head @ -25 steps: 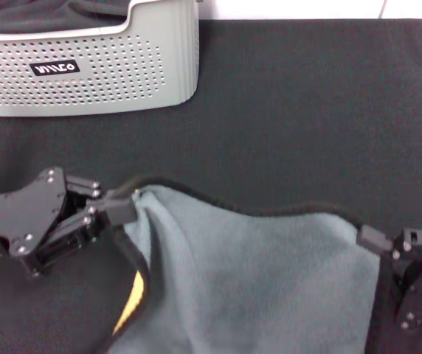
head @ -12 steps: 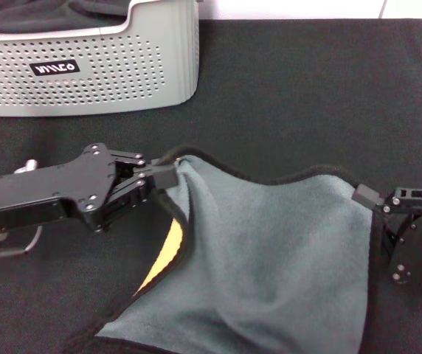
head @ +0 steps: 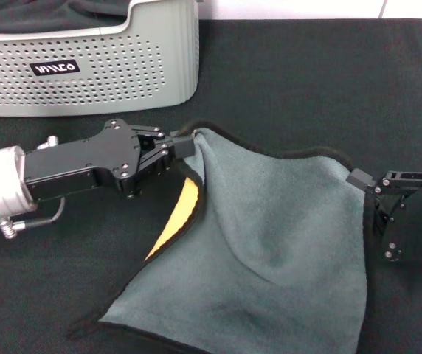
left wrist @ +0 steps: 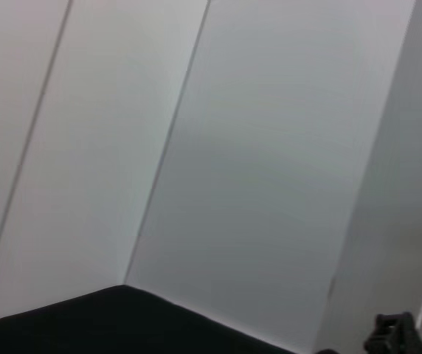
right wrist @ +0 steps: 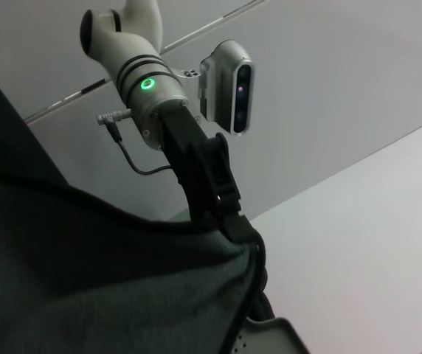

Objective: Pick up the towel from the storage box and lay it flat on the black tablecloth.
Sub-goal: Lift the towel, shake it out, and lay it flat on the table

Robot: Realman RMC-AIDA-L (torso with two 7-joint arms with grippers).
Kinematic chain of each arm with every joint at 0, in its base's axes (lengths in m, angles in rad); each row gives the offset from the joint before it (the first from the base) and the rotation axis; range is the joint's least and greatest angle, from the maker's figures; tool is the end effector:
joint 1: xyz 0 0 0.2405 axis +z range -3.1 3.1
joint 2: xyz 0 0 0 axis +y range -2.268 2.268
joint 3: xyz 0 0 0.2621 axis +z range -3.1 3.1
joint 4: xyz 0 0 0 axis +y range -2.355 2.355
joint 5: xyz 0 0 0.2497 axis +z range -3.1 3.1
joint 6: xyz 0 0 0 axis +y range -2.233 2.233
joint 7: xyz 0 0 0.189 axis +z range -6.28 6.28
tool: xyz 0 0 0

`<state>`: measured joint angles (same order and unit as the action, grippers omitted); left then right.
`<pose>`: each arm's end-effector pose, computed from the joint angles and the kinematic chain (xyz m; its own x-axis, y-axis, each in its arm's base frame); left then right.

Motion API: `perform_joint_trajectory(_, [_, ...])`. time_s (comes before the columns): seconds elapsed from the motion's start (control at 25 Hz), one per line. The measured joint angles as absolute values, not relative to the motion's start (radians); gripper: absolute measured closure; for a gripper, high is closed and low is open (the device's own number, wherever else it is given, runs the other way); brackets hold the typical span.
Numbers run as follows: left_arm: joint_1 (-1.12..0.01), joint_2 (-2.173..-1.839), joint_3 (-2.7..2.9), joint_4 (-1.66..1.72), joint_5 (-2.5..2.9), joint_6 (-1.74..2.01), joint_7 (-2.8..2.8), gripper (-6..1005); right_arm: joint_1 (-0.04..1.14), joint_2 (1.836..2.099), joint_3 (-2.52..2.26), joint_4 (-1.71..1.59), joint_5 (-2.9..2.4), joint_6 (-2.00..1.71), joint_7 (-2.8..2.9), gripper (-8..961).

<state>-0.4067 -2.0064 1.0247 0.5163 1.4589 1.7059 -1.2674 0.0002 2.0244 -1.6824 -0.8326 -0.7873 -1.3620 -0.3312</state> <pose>-0.2545 0.3348 -0.0315 0.6160 0.2796 0.7365 0.4053 -0.9141 0.0080 0.2518 0.2851 -0.0644 0.6223 0.7827 0.0114 0.4118 -0.3149 -0.8551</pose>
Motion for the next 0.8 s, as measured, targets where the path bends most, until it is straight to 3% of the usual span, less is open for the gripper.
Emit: perform_joint_trajectory(0.8, [-0.483, -2.004, 1.026, 0.516, 1.538, 1.456, -1.252, 875, 0.121, 2.024, -1.681, -0.727, -0.736, -1.212, -0.365, 953])
